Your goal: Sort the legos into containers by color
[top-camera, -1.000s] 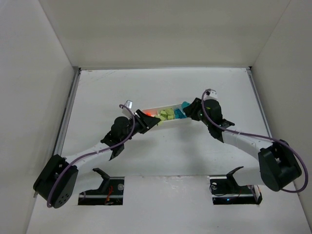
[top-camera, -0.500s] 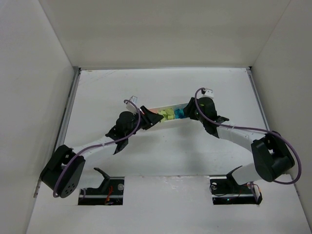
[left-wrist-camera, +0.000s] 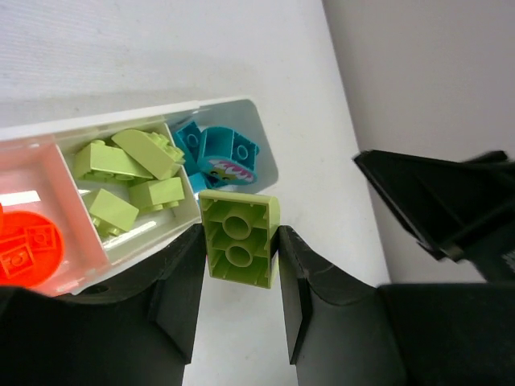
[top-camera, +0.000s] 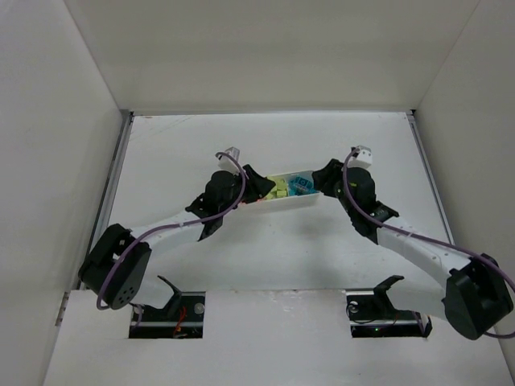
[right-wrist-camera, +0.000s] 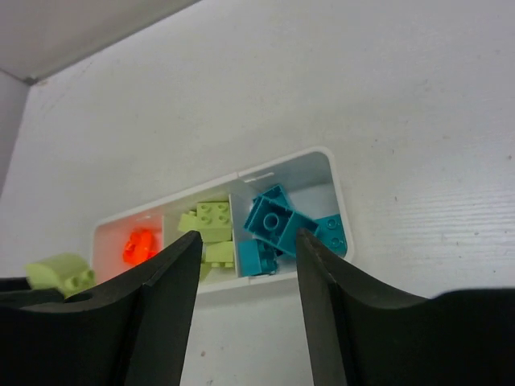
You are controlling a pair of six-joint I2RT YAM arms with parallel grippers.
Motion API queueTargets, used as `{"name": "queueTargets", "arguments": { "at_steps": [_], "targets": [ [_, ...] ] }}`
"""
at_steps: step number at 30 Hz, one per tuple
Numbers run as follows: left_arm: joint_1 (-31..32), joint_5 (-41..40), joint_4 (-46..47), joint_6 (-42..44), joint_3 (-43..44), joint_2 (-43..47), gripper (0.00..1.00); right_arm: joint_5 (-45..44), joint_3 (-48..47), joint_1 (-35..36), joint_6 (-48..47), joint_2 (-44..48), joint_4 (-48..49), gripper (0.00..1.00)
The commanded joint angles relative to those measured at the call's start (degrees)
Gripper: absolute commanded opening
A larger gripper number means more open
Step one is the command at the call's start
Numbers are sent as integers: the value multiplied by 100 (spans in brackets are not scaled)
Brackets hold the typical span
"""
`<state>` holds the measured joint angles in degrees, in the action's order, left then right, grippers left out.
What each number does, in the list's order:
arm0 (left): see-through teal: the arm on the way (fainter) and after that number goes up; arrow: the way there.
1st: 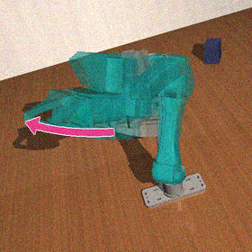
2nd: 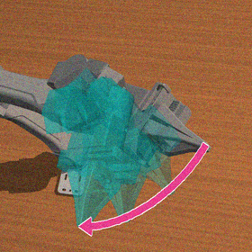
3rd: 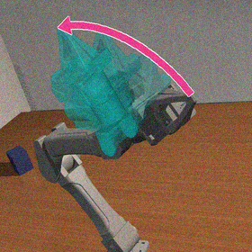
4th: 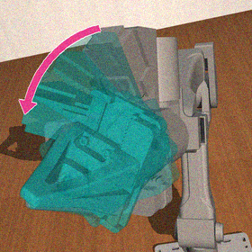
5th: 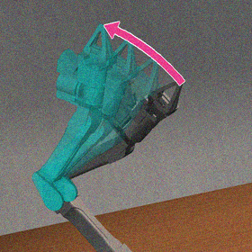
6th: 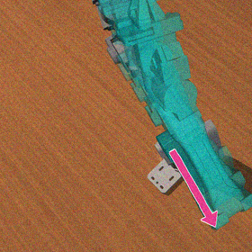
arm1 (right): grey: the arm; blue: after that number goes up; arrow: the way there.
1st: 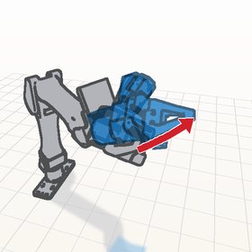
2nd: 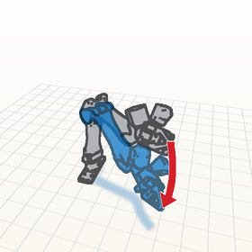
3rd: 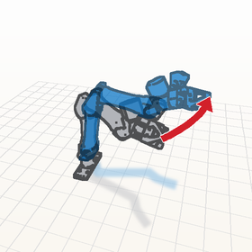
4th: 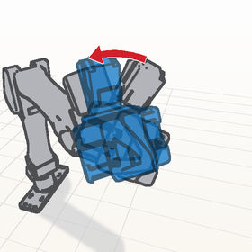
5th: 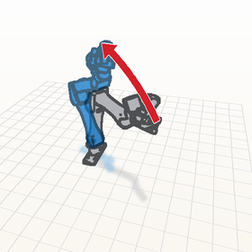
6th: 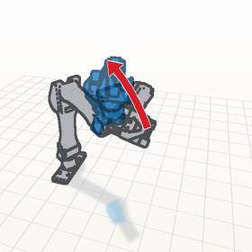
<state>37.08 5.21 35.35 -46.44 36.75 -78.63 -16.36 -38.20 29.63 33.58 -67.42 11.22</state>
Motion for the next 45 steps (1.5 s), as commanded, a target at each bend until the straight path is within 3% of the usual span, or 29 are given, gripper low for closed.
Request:
{"name": "queueTargets", "arguments": {
  "at_steps": [1,10,20,31,37,45],
  "targets": [
    [154,-459,-335,635,463,-266,19,-148,268,109,25,316,213,52],
    [357,-1171,-889,1286,1263,-1189,19,-113,629,285,43,519,521,49],
    [629,-1901,-1575,1804,1782,-1488,29,-60,717,311,87,624,644,52],
    [761,-2112,-2217,1813,2099,-1629,35,-34,787,293,96,835,644,55],
    [814,-2121,-2235,1831,2143,-1594,54,-34,814,293,96,897,635,56],
    [858,-2147,-2349,1840,2135,-1226,68,-60,866,311,105,1029,644,56]
  ]
}}
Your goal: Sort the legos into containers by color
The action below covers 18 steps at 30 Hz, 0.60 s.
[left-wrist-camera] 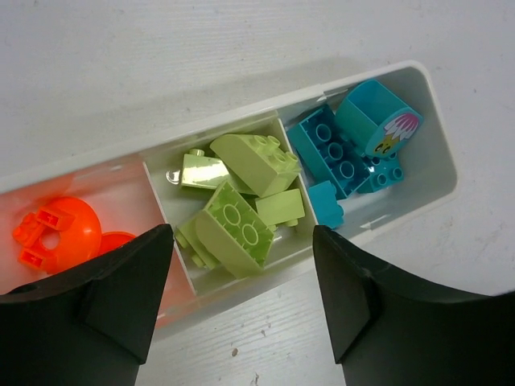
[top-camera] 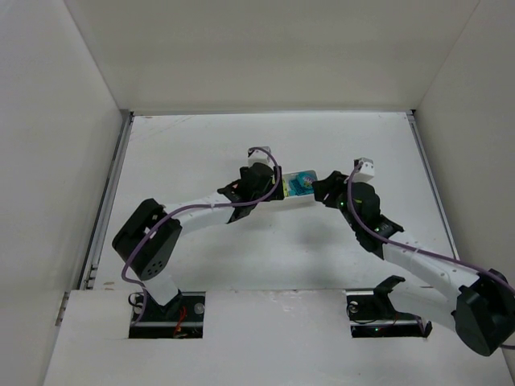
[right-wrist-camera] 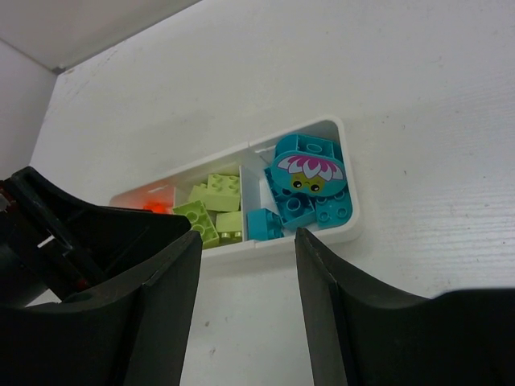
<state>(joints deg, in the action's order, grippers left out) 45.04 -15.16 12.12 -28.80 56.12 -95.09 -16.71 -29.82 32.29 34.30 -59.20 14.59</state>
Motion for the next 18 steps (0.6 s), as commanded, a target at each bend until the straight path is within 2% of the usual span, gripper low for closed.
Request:
{"name": "queueTargets", "arguments": {
  "at_steps": [1,5,6,7,8,11,14,18],
  "targets": [
    [71,-145,-25,76,163,551,71,-34,47,44,41,233,316,56],
    [80,-382,-25,85,-65,1184,80,-157,187,-78,120,365,404,56],
    [62,-452,-25,85,-153,1360,85,-209,231,-122,138,409,430,57],
    [27,-540,-25,76,-293,1605,96,-280,284,-175,173,461,439,58],
    [10,-593,-25,76,-390,1755,100,-324,310,-219,199,497,448,58],
    [-122,-961,-192,67,-794,2431,100,-491,424,-377,313,646,439,59],
    [-359,-1655,-639,23,-1260,3266,100,-588,530,-544,428,708,457,61],
    [-790,-1903,-1281,-389,-1946,4462,100,-886,609,-711,507,717,405,73]
  ]
}}
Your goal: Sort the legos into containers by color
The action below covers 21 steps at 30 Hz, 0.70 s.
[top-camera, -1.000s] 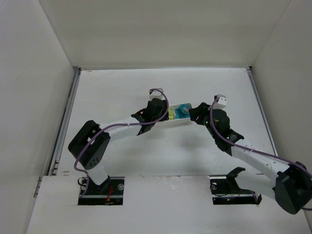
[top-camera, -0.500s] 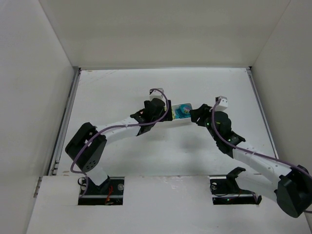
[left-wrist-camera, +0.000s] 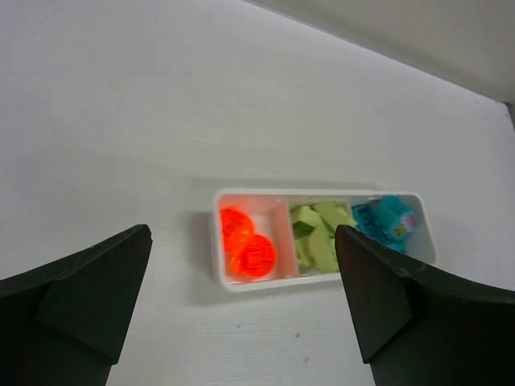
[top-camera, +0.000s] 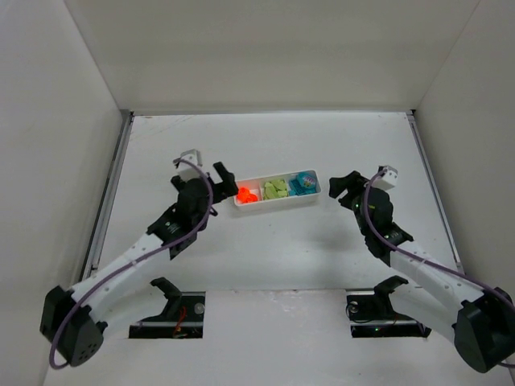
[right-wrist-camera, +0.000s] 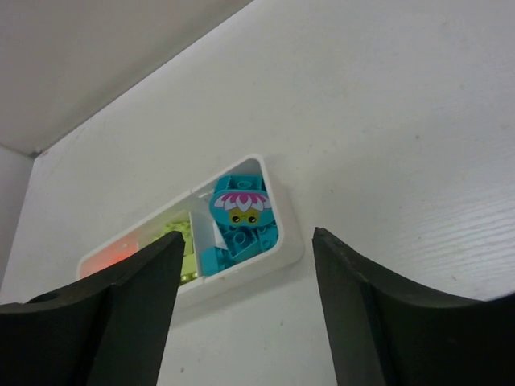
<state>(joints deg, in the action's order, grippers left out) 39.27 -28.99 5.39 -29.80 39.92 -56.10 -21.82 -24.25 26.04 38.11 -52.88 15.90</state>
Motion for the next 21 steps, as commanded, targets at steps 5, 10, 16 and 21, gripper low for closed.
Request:
{"name": "queueTargets", "arguments": {
  "at_steps": [5,10,16,21],
  "targets": [
    [-915,-397,-2004,-1071,-828,1460,100,-945,113,-86,92,120,168,100],
    [-1295,-230,-2683,-1282,-1126,1961,100,-1622,148,-51,56,217,-104,100],
    [-1242,-195,-2684,-1502,-1346,2129,100,-1755,158,-51,118,270,-412,100],
    [-1294,-186,-2605,-1590,-1329,2050,100,-1808,158,-16,118,68,-447,100]
  ]
}}
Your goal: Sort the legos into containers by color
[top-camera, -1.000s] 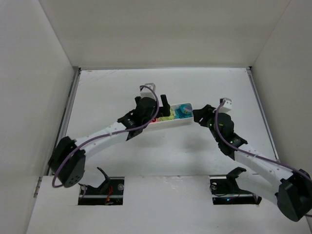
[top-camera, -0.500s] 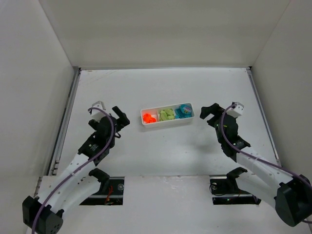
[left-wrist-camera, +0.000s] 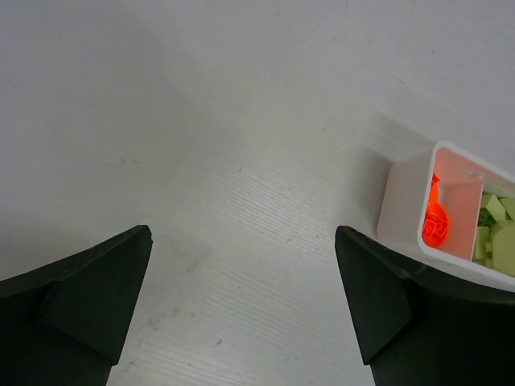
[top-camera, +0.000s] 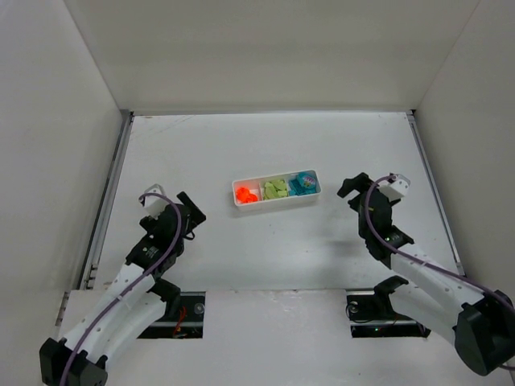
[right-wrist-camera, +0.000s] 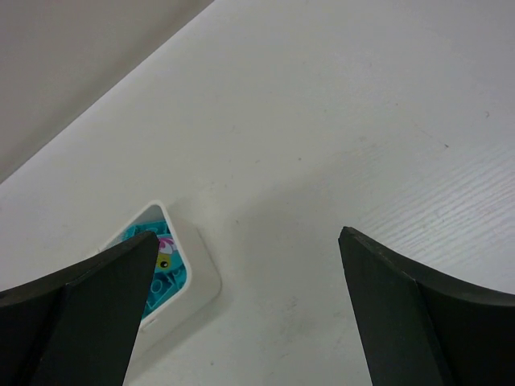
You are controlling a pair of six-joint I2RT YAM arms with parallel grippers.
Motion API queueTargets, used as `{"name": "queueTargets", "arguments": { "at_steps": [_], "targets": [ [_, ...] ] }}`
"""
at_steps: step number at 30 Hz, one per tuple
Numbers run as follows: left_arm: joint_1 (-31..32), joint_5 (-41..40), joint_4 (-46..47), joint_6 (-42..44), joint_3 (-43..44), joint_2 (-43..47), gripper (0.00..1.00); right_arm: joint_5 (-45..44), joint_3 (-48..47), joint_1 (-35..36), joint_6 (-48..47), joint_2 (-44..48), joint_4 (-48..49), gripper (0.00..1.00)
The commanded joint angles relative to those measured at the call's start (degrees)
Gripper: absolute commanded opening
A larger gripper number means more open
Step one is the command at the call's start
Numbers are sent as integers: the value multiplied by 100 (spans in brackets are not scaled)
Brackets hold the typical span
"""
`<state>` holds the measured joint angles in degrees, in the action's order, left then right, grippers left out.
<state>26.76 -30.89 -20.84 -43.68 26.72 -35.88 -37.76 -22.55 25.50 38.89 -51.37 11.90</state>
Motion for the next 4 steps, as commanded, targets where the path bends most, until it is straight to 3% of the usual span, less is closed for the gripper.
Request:
{"name": "queueTargets", "arguments": {
  "at_steps": [1,4],
  "targets": [
    [-27,13,97,-185,-9,37,100,-180,-13,73,39,-101,-48,100],
    [8,13,212,-202,61,-94,100,-39,-92,223,-31,-66,-38,100]
  ]
}}
